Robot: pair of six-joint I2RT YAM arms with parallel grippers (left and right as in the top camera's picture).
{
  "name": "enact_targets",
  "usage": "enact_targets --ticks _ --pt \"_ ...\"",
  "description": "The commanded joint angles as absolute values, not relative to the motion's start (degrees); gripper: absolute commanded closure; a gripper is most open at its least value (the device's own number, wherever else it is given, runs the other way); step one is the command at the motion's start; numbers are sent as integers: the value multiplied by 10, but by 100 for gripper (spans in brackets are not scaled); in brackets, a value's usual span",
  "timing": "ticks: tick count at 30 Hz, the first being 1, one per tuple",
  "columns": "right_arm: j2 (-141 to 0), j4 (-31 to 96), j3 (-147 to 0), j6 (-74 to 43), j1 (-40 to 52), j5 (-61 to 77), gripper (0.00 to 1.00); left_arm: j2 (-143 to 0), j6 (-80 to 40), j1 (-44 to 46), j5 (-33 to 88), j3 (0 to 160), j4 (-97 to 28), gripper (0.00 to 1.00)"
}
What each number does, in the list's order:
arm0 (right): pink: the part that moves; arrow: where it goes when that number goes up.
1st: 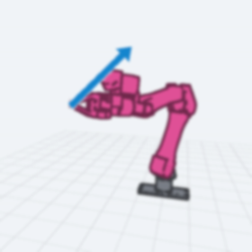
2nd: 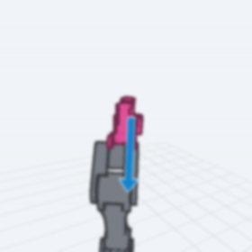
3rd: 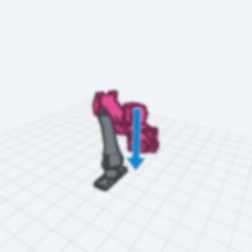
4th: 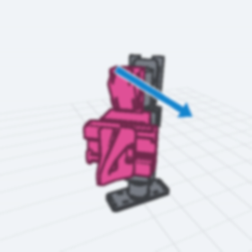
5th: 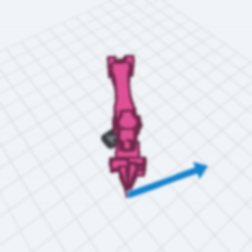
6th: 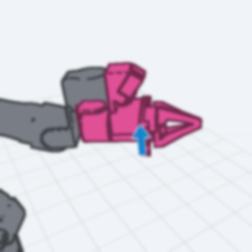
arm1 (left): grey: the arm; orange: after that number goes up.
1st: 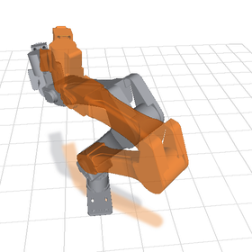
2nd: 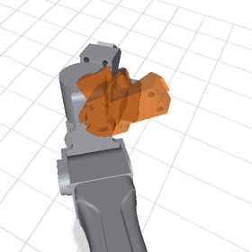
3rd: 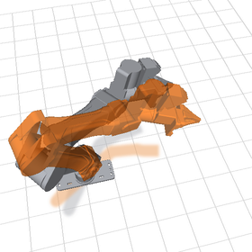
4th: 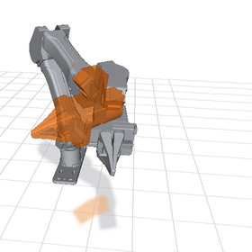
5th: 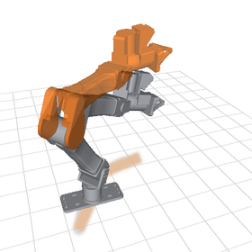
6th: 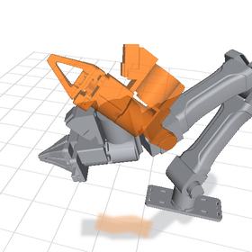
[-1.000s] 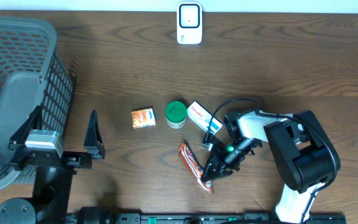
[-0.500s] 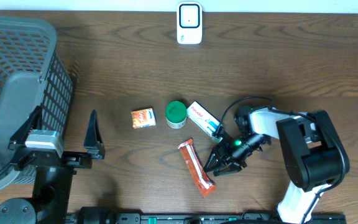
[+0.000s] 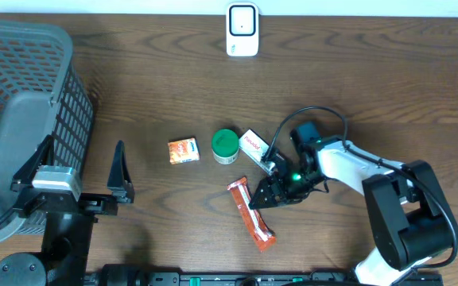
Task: Scan the item barcode
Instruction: 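Lift the Top bar with the right gripper and rotate it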
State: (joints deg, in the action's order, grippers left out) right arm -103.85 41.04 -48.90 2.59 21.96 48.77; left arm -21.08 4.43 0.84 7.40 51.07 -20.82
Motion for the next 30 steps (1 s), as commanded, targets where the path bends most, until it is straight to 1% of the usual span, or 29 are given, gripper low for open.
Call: enact_targets --ticks 1,8,11,12,13,15,17,18,20,22,26,27,30 --pt "-1051 404 -472 37 239 411 23 -206 38 7 79 508 -207 1" --pt "-1051 393 -455 1 275 407 23 -189 38 7 79 508 -207 1" --pt "-1051 385 -449 -23 283 406 26 -177 38 7 79 508 -207 1" --pt "-1051 382 -447 -40 286 406 35 -169 38 7 79 508 -207 1" --pt "-1051 381 -446 -45 287 406 39 -166 38 7 79 508 -207 1" --pt "-1051 375 -444 -55 286 406 41 -161 38 7 79 508 -207 1" --pt "-1051 371 -443 -58 286 406 52 -158 38 7 79 508 -207 1" --pt "-1051 370 -443 -58 287 406 60 -156 38 7 79 508 -207 1" --pt "-1051 370 -443 -58 287 406 63 -155 38 7 79 508 -207 1" --pt "-1051 370 -443 -58 287 406 72 -155 38 7 79 508 -207 1" --pt "-1051 366 -443 -62 286 406 97 -155 38 7 79 508 -207 1" --pt "-1051 366 -443 -64 286 406 99 -155 38 7 79 508 -207 1" --pt "-1051 362 -443 -69 286 406 99 -155 38 7 79 508 -208 1"
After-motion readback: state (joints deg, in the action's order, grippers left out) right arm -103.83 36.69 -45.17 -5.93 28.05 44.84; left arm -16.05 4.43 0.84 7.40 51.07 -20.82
